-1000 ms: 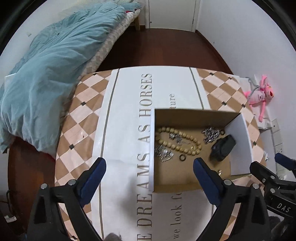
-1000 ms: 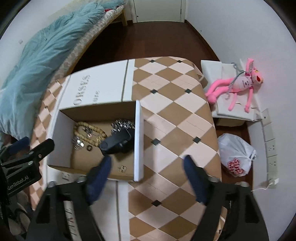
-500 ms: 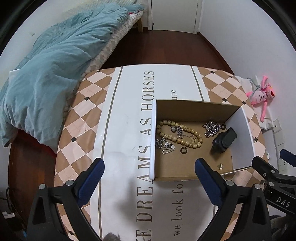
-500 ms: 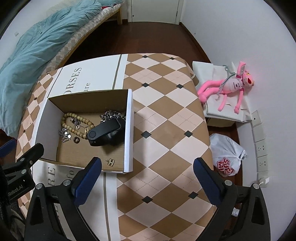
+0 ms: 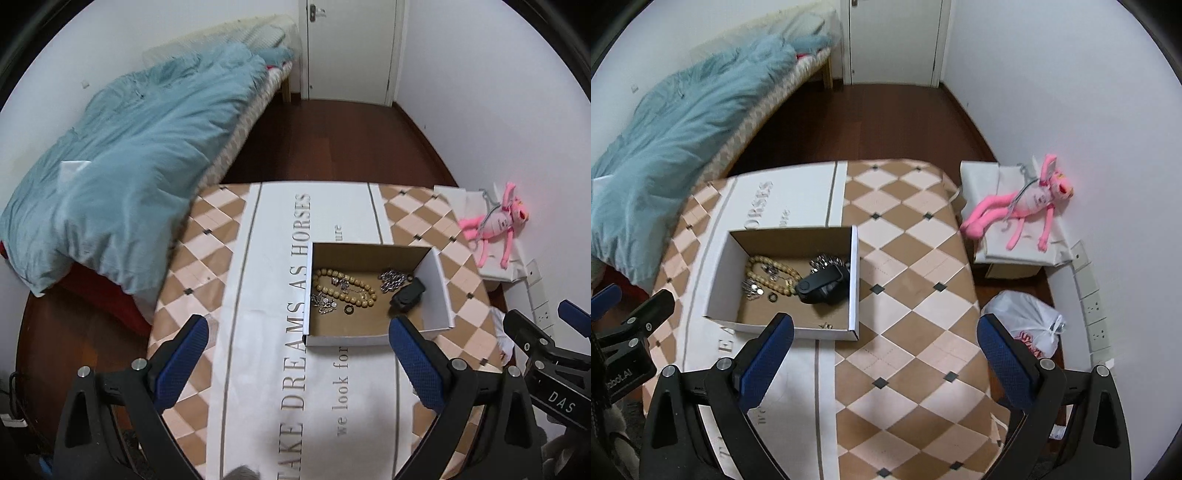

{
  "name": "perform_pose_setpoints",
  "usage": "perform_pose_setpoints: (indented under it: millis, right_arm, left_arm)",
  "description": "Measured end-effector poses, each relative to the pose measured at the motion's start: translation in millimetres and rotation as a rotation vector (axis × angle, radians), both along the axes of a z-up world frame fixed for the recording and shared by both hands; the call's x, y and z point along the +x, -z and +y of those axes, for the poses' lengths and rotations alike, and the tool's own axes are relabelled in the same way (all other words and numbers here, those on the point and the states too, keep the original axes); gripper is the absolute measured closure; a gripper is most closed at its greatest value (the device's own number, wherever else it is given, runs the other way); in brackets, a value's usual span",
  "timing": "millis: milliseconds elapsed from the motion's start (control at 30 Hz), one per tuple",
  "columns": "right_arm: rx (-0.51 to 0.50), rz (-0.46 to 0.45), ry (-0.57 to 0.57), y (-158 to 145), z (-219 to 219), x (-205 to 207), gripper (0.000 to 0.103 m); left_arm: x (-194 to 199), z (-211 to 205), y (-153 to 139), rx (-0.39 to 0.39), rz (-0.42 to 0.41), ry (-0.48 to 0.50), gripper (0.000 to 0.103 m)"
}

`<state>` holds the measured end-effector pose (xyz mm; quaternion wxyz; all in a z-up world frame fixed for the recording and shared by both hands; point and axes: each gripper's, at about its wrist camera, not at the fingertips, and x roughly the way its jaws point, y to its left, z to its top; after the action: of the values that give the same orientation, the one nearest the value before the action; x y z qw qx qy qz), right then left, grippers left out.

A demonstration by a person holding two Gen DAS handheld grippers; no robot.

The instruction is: Organize jewelry

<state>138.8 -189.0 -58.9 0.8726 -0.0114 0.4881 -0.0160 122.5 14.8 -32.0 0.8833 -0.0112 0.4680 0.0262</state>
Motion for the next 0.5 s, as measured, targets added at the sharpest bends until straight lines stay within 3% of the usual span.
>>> perform_pose_setpoints:
  millis: [267,500]
  right_arm:
    - [-0.014,-0.127,-0.005,-67.2,-0.1,-58.8,0.002]
    - [-0.024,-0.215,-0.006,-114.7,5.4,-99.4,0.0]
  left_arm:
    - [-45.0,3.7,-57.5,-0.015,-0.108,-0.013,0.003]
    - [-74.9,5.4,-85.3,-0.012,-0.148,0.003,0.003]
